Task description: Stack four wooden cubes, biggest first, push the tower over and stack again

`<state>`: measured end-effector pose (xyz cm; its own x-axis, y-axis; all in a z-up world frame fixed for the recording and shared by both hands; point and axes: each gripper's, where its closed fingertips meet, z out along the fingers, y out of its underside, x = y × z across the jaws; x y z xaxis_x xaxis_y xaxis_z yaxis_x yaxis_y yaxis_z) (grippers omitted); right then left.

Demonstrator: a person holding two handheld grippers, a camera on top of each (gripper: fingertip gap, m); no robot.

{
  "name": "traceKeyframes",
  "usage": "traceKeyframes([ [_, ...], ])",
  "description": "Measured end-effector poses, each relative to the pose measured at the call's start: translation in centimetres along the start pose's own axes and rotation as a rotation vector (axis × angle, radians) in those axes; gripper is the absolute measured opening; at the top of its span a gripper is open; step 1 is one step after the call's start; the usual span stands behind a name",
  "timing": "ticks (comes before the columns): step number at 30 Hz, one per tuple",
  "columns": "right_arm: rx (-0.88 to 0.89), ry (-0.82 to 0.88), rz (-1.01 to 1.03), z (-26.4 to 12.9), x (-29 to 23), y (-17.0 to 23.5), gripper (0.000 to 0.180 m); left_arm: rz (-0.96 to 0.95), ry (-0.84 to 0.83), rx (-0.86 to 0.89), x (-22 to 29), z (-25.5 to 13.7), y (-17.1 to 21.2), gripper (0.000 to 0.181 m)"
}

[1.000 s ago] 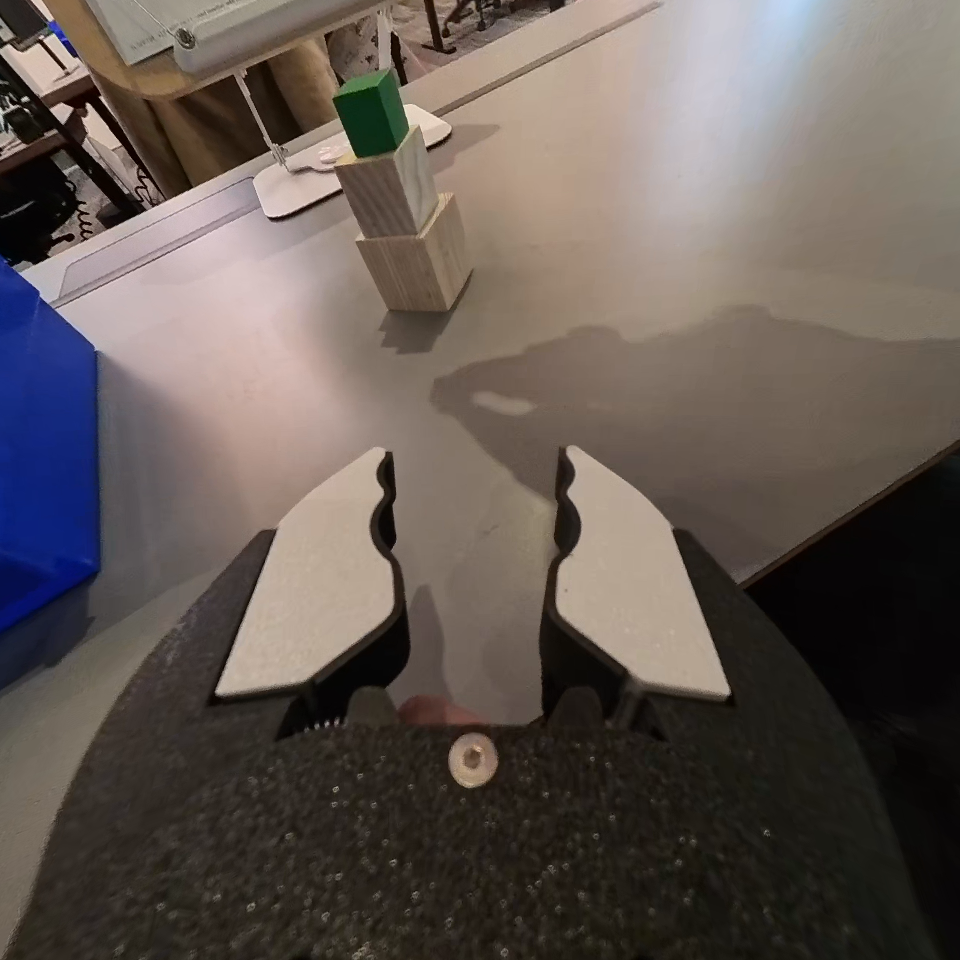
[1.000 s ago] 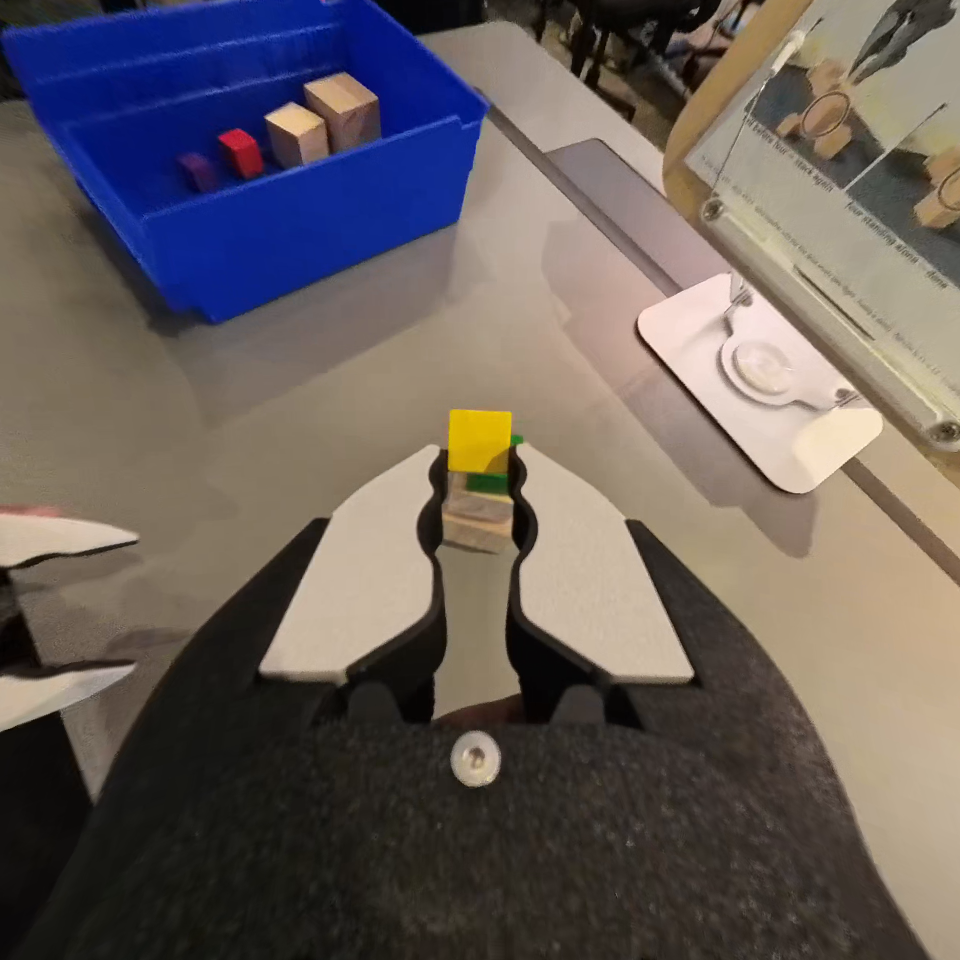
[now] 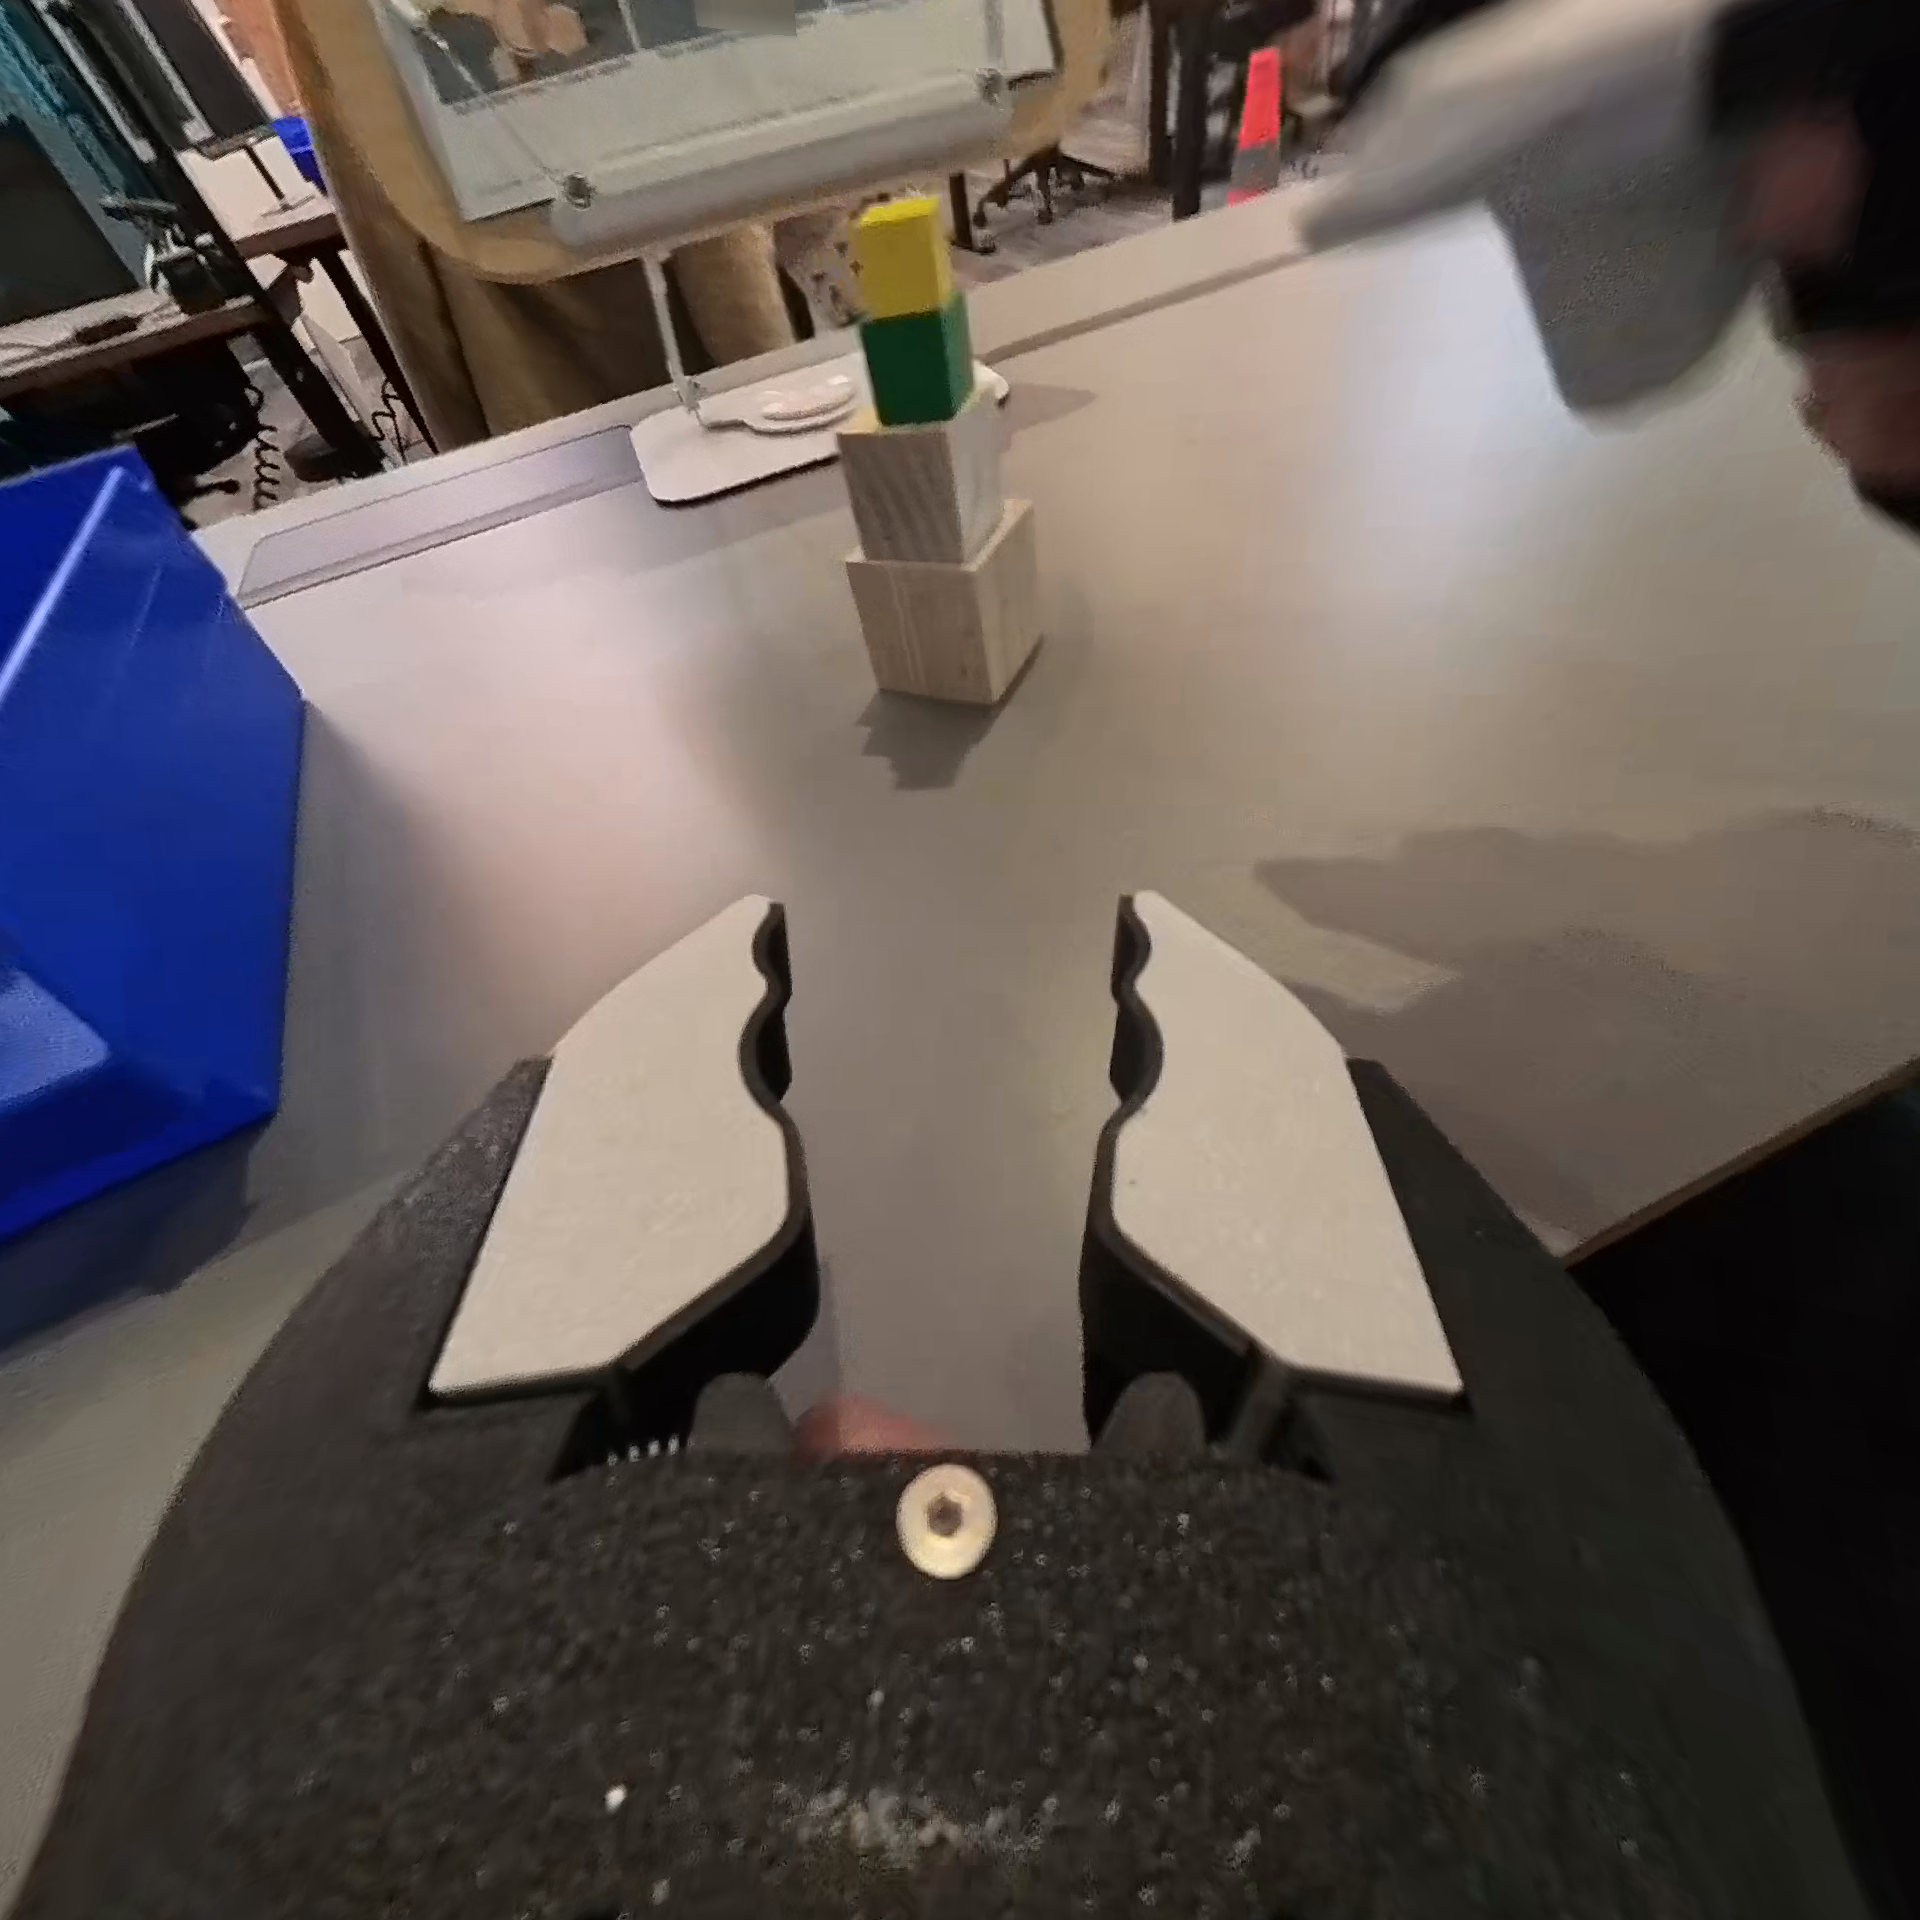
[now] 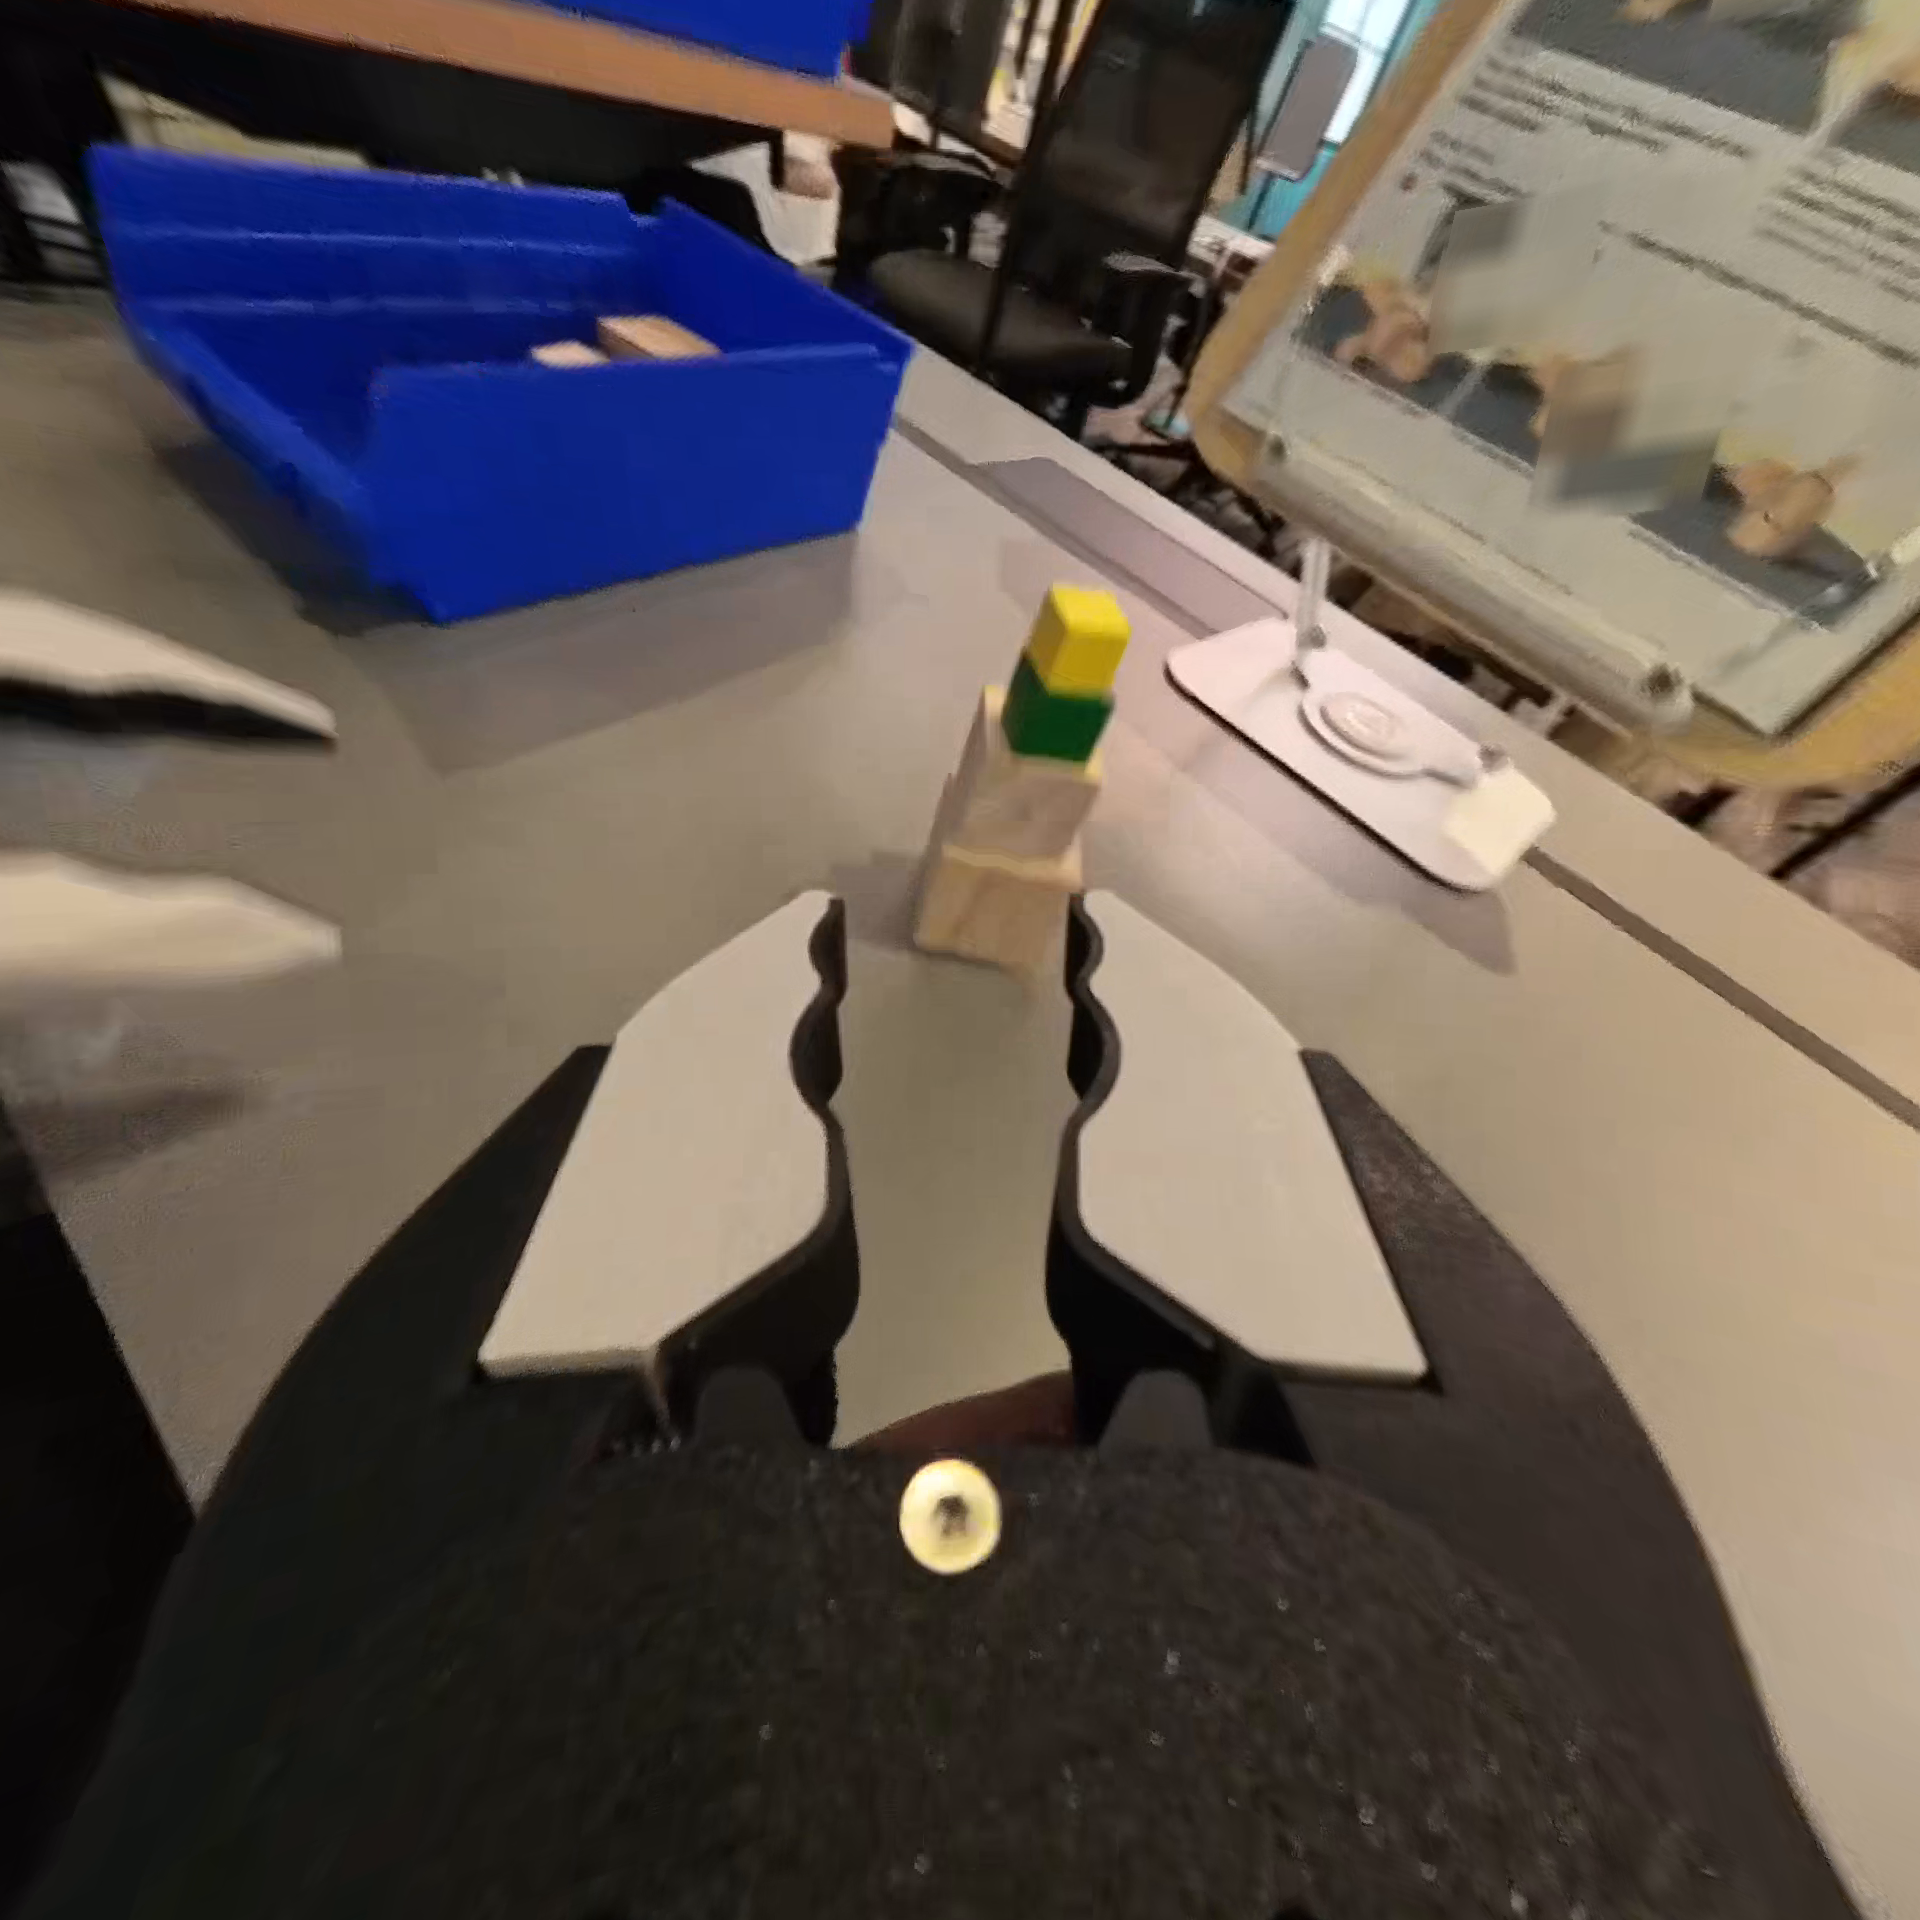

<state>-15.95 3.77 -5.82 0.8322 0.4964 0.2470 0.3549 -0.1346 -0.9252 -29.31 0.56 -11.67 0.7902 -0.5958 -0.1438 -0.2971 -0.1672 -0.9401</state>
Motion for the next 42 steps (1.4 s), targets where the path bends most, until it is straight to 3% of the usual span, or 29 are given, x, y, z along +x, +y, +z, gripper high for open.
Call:
traceKeyframes([
  [8, -0.044, 0.059, 0.143, -5.2, -1.2, 7.9, 0.043, -0.135, -0.067, 0.051, -2.8, 0.4, -1.4, 0.062],
  [13, -0.004, 0.03, 0.249, -6.1, -0.7, 7.8, 0.043, -0.122, -0.12, 0.079, -3.2, 0.0, -2.2, 0.061],
  [24, -0.033, 0.039, 0.194, -5.7, -0.9, 8.0, 0.042, -0.061, -0.093, 0.066, -1.9, 0.5, -2.0, 0.057],
  [25, -0.034, 0.022, 0.198, -5.2, -1.0, 7.7, 0.037, -0.058, -0.093, 0.066, -1.9, 0.4, -2.0, 0.057],
  [27, -0.062, -0.086, 0.196, -3.2, -2.1, 6.6, 0.0, -0.054, -0.102, 0.076, -2.2, 0.3, -2.2, 0.057],
  [30, -0.204, -0.266, 0.124, 2.6, -4.9, 5.1, 0.0, -0.065, -0.118, 0.091, -2.9, 0.0, -2.4, 0.056],
  [34, -0.341, -0.558, -0.009, 8.7, -13.3, 3.7, 0.0, -0.082, -0.126, 0.097, -3.6, -0.4, -2.4, 0.056],
  [37, -0.337, -0.371, -0.155, 12.2, -11.9, 3.8, 0.0, -0.08, -0.123, 0.095, -4.0, -0.5, -2.3, 0.056],
  [39, -0.364, -0.055, -0.14, 14.2, -3.2, 5.0, 0.0, -0.083, -0.121, 0.089, -4.2, -0.4, -2.1, 0.056],
  [40, -0.396, 0.018, -0.079, 14.2, 0.8, 6.2, 0.0, -0.087, -0.117, 0.081, -4.3, -0.4, -1.9, 0.056],
  [42, -0.41, -0.028, 0.104, 12.7, 3.9, 7.3, 0.0, -0.097, -0.103, 0.057, -4.2, -0.3, -1.3, 0.056],
])
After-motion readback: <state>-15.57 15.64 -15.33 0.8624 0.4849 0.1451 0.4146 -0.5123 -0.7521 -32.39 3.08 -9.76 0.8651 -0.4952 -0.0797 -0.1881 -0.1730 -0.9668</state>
